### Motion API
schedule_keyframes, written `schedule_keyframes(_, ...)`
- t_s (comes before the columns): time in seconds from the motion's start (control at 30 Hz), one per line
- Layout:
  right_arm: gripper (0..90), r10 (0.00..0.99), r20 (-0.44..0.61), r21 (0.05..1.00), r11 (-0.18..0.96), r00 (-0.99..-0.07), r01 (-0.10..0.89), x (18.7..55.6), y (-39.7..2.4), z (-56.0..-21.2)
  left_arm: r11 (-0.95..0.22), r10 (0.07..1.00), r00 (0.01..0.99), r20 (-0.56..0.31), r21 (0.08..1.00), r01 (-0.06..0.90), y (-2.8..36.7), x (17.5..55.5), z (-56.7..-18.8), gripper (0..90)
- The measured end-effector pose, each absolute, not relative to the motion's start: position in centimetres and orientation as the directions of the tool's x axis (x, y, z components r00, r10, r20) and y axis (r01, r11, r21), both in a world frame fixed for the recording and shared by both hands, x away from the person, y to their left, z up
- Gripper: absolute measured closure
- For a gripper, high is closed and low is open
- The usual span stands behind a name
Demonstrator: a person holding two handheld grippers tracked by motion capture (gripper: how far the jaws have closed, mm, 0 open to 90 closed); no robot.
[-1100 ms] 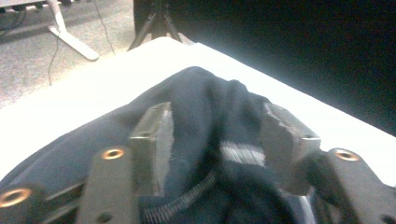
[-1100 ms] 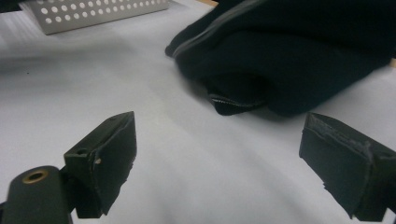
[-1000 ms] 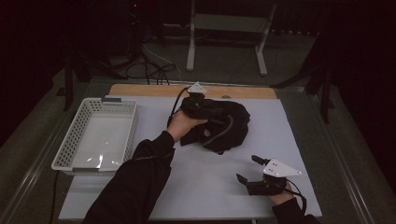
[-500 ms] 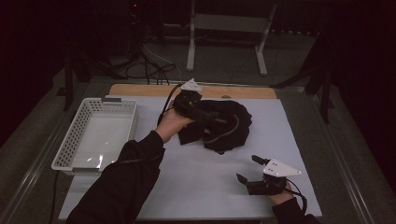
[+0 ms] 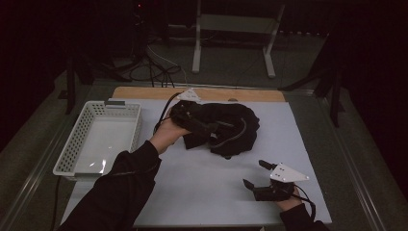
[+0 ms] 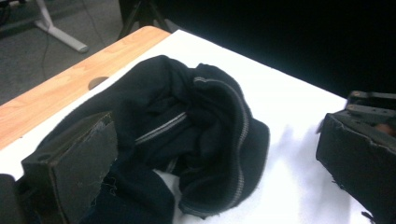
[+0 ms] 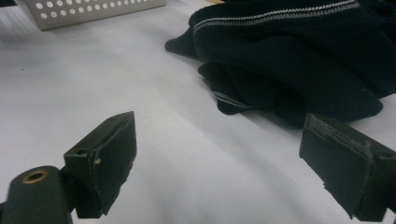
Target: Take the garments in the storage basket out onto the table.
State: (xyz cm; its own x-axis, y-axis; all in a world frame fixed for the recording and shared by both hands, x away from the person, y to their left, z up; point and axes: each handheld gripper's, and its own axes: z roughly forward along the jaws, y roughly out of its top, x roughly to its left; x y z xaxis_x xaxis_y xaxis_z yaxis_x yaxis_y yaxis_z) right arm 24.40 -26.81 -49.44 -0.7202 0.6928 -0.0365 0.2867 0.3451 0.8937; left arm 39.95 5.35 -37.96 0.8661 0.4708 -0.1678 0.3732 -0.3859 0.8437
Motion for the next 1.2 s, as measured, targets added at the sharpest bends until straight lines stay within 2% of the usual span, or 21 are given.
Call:
schedule_keyframes(0.6,11.0,0.692,-0.036,0.896,0.343,-0.721,0.284,24.3,-26.7,-49.4,-0.446,0.438,0.890,-0.127,0.828,0.338,6.5,36.5,-39.9,0.1)
schedule_keyframes(1.2,10.9,0.688,-0.038,0.895,0.347,-0.725,0.282,24.3,-26.6,-49.5,-0.462,0.351,0.923,-0.158,0.828,0.317,7.1,32.7,-43.6,0.1)
